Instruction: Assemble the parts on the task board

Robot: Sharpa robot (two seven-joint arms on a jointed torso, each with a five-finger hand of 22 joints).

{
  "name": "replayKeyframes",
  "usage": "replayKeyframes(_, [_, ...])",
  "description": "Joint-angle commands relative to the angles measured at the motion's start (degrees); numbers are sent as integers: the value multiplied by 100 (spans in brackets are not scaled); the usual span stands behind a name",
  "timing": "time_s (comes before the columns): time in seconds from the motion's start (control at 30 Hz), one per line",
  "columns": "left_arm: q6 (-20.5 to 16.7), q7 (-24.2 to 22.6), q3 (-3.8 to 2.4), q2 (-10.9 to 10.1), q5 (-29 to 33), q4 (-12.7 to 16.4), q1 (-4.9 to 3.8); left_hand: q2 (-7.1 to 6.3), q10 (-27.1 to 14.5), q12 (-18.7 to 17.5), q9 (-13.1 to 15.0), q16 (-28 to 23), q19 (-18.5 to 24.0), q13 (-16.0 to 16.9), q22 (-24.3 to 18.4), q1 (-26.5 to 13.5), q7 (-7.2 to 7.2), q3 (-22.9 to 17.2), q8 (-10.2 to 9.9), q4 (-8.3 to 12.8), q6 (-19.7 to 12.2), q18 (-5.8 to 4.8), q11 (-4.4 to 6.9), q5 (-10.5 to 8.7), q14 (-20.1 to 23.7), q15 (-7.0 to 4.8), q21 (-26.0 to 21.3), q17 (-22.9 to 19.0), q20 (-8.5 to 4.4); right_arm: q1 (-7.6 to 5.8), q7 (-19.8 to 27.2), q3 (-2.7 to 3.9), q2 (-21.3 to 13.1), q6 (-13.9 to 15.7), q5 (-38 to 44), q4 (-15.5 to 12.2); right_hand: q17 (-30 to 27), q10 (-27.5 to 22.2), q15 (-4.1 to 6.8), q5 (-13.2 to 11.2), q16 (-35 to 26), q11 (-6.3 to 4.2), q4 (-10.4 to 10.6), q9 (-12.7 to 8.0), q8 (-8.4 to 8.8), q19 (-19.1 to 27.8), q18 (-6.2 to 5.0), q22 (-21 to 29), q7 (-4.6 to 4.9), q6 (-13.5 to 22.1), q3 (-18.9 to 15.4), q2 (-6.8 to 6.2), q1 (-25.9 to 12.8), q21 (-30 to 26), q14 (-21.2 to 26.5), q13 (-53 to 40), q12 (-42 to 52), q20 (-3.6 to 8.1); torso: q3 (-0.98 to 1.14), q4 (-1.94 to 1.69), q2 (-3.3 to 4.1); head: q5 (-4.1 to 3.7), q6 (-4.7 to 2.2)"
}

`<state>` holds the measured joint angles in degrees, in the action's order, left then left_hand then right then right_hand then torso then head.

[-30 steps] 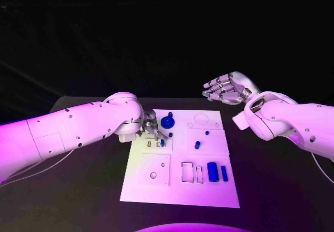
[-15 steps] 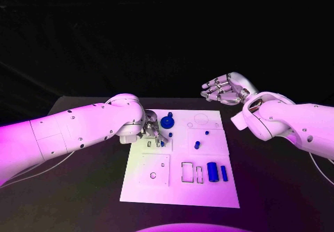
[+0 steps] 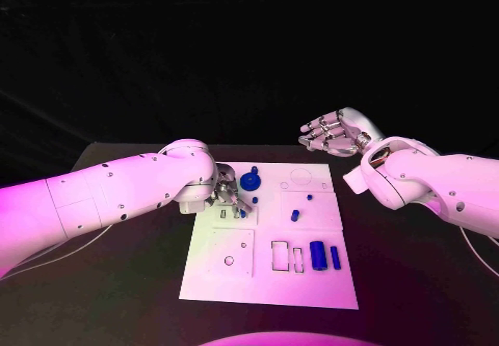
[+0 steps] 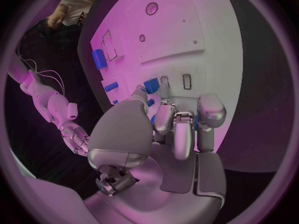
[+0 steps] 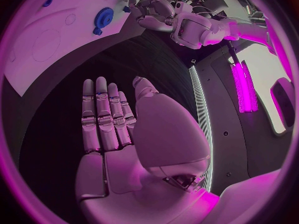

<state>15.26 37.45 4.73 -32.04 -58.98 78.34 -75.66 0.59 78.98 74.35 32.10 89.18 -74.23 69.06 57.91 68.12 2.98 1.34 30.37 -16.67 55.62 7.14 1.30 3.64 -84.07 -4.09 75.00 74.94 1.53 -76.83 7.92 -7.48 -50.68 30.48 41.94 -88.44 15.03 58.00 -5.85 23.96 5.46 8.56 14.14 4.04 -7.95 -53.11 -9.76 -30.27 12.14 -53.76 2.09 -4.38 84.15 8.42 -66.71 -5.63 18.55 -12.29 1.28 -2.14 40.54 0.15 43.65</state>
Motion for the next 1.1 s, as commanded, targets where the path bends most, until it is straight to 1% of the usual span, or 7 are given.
replayKeyframes(0.03, [65,13,0,23,42,-5,2,74,-13,31,20,-21,-2,10,9,27,6,16,19,9,-60,-102,-34,-16,-534,-10,36,1326,24,6,55,0,15,-51,165,9,-9,-22,-37,22,-38,25,-37,-5,33,-18,-64,10,35,20,-1,-14,-62,-25,2,8,-9,-41,-1,-6,-1,4,0])
replayKeyframes(0.3, [16,8,0,37,127,-18,1,264,-53,15,128,-28,36,-14,24,440,4,-242,-5,59,-140,-98,-32,-7,-531,-10,59,1318,36,13,46,-2,27,-77,183,16,-12,-26,-39,25,-44,27,-39,-5,33,-17,-64,16,36,21,0,-14,-63,-30,4,14,-9,-42,-5,-5,-1,4,-1])
replayKeyframes(0.57, [42,-13,1,43,217,-20,1,226,-97,-23,202,-33,69,-54,29,916,-9,-582,-53,174,-191,-94,-18,1,-529,-20,71,1312,37,17,33,-4,36,-100,191,25,-18,-28,-41,31,-53,27,-44,-4,33,-15,-64,24,36,21,3,-13,-64,-38,8,23,-7,-44,-5,-11,3,7,1])
replayKeyframes(0.8, [33,-21,1,23,384,-12,1,204,-155,-94,235,-38,93,-111,36,1468,-14,-1289,-156,394,-272,-92,-6,19,-527,-40,81,1309,25,27,26,-6,41,-112,212,33,-23,-29,-43,39,-61,28,-48,-4,33,-14,-63,33,37,20,6,-13,-65,-45,10,31,-4,-46,-2,-16,6,2,7])
replayKeyframes(0.93, [18,-25,1,-8,485,4,1,30,-173,-139,288,-38,109,-148,40,1590,24,-1883,-186,466,-302,-91,-31,20,-527,-22,87,1311,29,35,24,-7,43,-118,225,38,-24,-30,-43,42,-63,28,-49,-4,33,-14,-63,35,37,20,6,-12,-65,-47,10,33,-3,-46,-4,-17,5,6,7])
replayKeyframes(1.03, [-1,-27,0,-47,544,29,1,-278,-151,-153,408,-36,122,-165,52,1441,44,-2685,-165,493,-306,-88,-27,18,-529,37,99,1316,50,40,23,-8,45,-119,232,43,-28,-31,-44,53,-69,29,-53,-3,33,-13,-64,42,37,21,9,-12,-66,-53,10,41,-1,-47,-6,-20,8,3,7])
replayKeyframes(1.1, [-38,-27,0,-82,578,55,1,-464,-137,-153,488,-34,125,-168,63,1290,57,-3069,-142,534,-315,-91,-47,3,-530,17,107,1320,64,44,22,-8,47,-121,236,47,-28,-31,-44,53,-69,29,-53,-3,33,-13,-64,42,37,21,9,-12,-66,-53,10,41,-1,-47,-5,-22,6,9,8])
